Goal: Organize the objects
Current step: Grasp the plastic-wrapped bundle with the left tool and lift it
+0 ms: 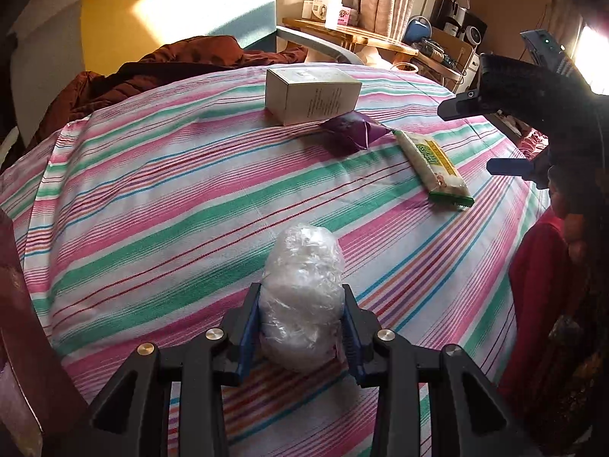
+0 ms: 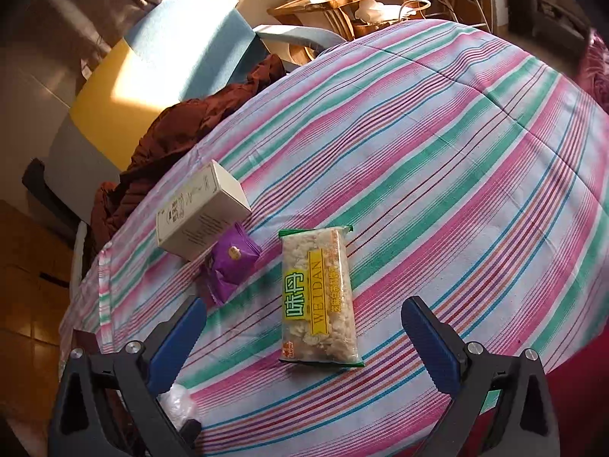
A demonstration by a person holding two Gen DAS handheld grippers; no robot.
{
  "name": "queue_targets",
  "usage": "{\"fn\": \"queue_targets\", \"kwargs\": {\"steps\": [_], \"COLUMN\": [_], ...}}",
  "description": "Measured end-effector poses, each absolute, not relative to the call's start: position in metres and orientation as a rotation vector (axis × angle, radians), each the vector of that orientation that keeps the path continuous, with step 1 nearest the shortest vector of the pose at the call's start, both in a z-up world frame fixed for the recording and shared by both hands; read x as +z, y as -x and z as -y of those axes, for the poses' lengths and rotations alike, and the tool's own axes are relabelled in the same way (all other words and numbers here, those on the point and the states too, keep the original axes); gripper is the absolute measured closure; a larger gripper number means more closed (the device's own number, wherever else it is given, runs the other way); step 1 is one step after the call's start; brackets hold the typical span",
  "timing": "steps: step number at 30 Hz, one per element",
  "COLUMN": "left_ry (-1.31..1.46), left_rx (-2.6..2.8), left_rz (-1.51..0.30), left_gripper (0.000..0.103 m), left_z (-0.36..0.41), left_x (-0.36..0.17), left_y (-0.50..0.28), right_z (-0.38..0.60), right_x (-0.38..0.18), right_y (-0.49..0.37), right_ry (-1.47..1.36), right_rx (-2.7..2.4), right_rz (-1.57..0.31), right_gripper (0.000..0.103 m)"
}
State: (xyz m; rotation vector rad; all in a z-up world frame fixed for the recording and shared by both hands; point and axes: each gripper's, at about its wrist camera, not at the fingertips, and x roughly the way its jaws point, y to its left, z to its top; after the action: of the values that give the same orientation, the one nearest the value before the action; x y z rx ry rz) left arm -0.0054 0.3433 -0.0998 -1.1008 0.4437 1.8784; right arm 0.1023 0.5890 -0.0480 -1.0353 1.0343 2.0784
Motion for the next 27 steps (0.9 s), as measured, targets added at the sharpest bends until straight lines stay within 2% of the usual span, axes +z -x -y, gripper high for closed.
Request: {"fn": "queue_targets", "kwargs": {"steps": [3,7,12,24,27], "left_ry": [1.079,1.082,1.128,1.126,1.141], "left_rx": [1.891,1.868,1.829,1.829,1.837], "left_rz": [-0.43,-0.387,-0.296,-0.24,-0.24], "left_gripper": [0.065,0.065,0.065,0.065,0.067], "left_z": [-0.348,-0.344,-0.337,-0.332,-0.331], "left_x": [-0.102,-0.104,-0.105,-0.105,-0.104], "left_y": [0.005,0.01,0.018,0.02,0.019], "right_z": [-0.586,-0.583,-0.58,-0.573,-0.572], "right_x": [-0.051,-0.06,-0.069,-0.086,-0.093], "right_y": [-0.096,-0.086,-0.076,-0.056,-0.056], "right_ry": [1.083,1.174,1.248,1.378,1.413], "right_rx": [2.061,2.019,1.999,1.933,1.942], "right_rz": [-0.967,-0.874,-0.814,-0.59,-0.601], "right_gripper": [0.001,0.009,0.011,0.01,0.022]}}
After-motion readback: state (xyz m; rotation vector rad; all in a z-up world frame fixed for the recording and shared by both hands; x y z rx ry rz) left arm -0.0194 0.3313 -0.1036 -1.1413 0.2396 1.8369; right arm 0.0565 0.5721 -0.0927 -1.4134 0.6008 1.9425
